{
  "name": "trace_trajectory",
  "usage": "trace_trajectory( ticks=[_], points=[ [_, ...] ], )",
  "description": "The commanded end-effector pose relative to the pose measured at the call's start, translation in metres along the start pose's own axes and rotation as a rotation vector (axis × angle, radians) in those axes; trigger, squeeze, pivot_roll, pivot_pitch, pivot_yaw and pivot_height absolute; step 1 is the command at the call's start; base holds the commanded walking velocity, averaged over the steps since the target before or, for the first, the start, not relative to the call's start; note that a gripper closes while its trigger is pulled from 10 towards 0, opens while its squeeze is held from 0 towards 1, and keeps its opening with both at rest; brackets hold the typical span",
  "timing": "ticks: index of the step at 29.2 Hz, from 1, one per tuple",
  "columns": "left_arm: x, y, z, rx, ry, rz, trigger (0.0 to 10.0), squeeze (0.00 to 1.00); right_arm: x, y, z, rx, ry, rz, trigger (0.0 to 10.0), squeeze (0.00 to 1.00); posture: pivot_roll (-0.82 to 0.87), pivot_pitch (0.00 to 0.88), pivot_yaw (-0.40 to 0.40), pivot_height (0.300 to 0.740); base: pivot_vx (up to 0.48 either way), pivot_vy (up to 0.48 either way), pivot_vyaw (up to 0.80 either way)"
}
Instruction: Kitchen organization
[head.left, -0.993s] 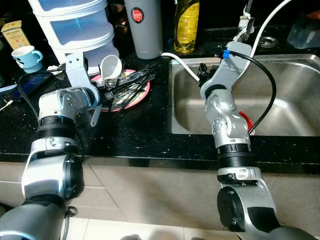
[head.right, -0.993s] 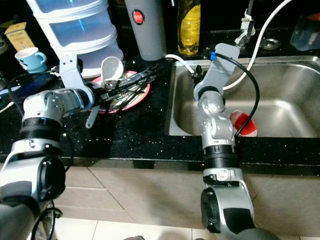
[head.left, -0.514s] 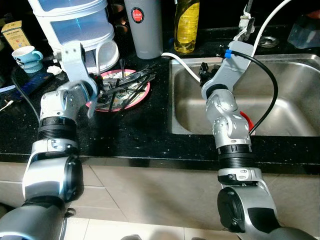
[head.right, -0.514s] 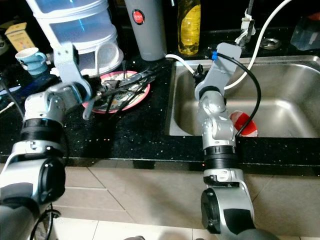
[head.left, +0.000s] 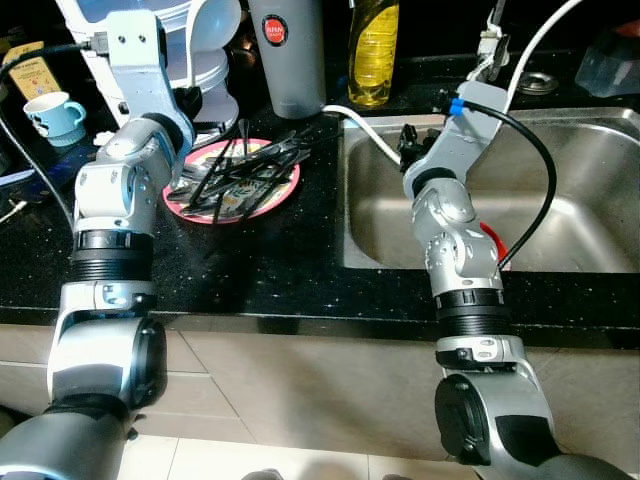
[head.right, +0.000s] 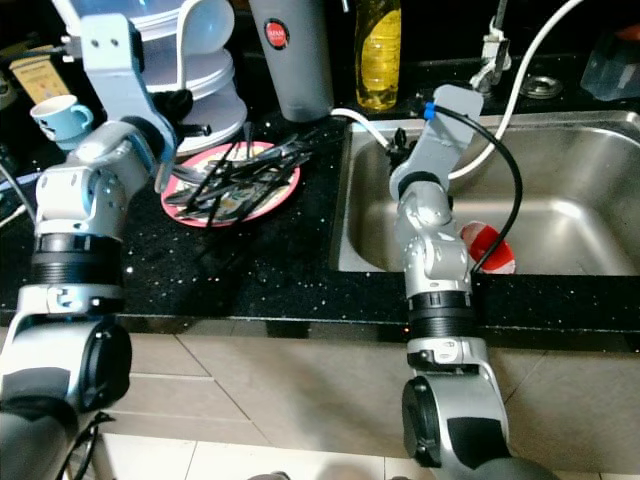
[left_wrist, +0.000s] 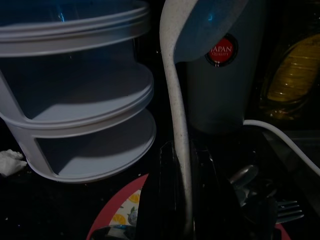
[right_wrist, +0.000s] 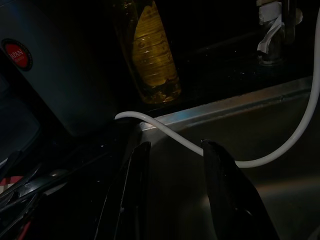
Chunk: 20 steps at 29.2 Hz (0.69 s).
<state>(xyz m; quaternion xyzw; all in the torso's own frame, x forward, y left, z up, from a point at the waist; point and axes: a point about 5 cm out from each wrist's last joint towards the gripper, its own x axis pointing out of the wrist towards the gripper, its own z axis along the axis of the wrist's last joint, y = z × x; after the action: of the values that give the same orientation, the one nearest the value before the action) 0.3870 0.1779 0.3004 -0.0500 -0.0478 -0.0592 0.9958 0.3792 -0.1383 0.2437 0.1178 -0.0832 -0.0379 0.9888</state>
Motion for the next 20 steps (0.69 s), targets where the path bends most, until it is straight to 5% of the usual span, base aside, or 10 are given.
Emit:
trace_trajectory(
  ticks=[1, 8, 20],
  points=[
    [-0.001, -0.004, 0.014, 0.022, -0.057, -0.007, 10.0, 0.00, -0.001, 0.004, -0.003, 0.004, 0.018, 0.019, 10.0, 0.00, 0.15, 0.000, 0.125, 0.740, 0.000, 0.000, 0.00],
    [-0.004, -0.025, 0.033, 0.015, -0.149, -0.077, 10.0, 0.00, -0.001, 0.004, -0.002, 0.001, 0.018, 0.019, 10.0, 0.00, 0.15, 0.000, 0.124, 0.740, 0.000, 0.000, 0.00],
    [-0.001, -0.061, 0.017, -0.018, -0.118, -0.222, 10.0, 0.00, -0.004, 0.003, 0.004, 0.010, -0.022, 0.027, 10.0, 0.00, 0.12, 0.000, 0.138, 0.740, 0.000, 0.000, 0.00]
  ],
)
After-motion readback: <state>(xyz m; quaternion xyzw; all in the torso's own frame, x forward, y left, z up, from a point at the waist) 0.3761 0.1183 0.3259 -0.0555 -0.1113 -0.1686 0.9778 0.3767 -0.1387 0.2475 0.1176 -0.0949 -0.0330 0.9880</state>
